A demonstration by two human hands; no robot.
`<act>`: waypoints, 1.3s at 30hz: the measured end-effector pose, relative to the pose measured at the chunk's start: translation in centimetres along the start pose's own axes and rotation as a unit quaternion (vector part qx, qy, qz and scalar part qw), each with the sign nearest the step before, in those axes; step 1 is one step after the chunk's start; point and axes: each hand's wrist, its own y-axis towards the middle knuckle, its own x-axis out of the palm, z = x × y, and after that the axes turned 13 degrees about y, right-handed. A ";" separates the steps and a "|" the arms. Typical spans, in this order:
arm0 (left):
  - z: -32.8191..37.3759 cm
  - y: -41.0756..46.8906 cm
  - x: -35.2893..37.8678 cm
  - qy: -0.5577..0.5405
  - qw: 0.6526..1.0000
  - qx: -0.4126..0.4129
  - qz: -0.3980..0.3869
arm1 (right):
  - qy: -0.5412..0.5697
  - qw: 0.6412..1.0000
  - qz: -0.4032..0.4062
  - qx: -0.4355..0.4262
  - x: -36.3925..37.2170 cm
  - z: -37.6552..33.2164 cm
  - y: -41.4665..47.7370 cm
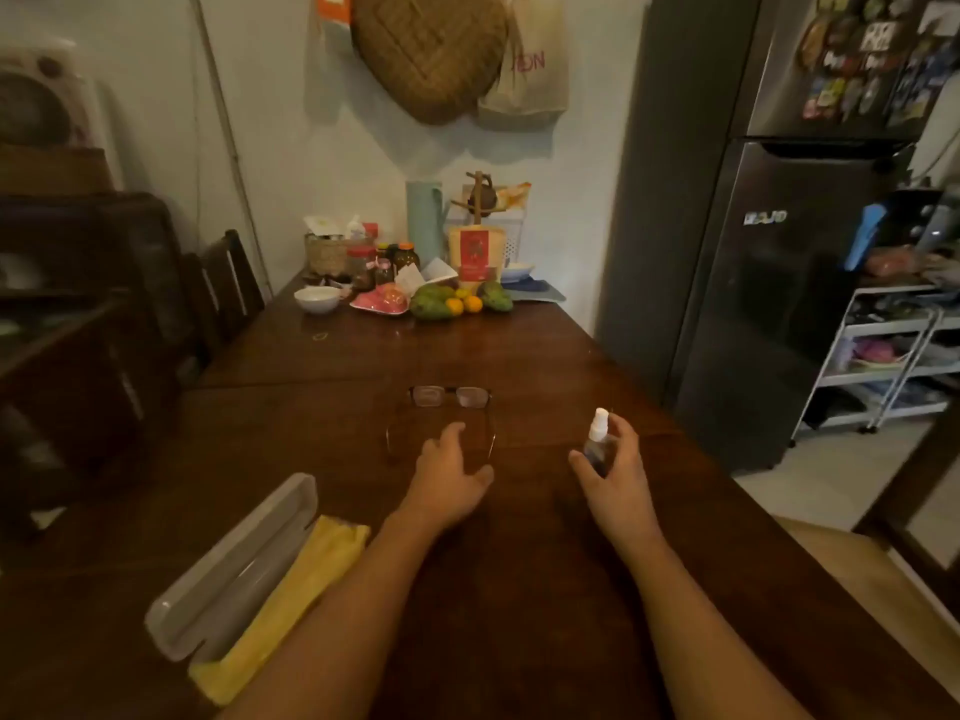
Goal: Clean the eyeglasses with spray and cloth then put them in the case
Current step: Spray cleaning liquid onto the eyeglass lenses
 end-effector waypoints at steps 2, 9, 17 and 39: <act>-0.2 0.8 1.1 0.025 0.999 -0.010 0.041 | 0.003 0.999 -0.018 0.034 0.1 0.5 1.0; 0.4 4.5 1.9 0.015 0.998 0.002 0.067 | 0.002 0.998 -0.060 0.014 0.1 2.4 2.1; 0.1 5.2 2.3 -0.053 0.993 -0.018 0.105 | 0.018 0.998 -0.058 -0.003 -0.4 2.1 2.1; 3.3 1.4 -2.8 -0.037 0.999 -0.011 0.030 | 0.078 0.989 -0.123 0.024 -1.0 0.2 1.0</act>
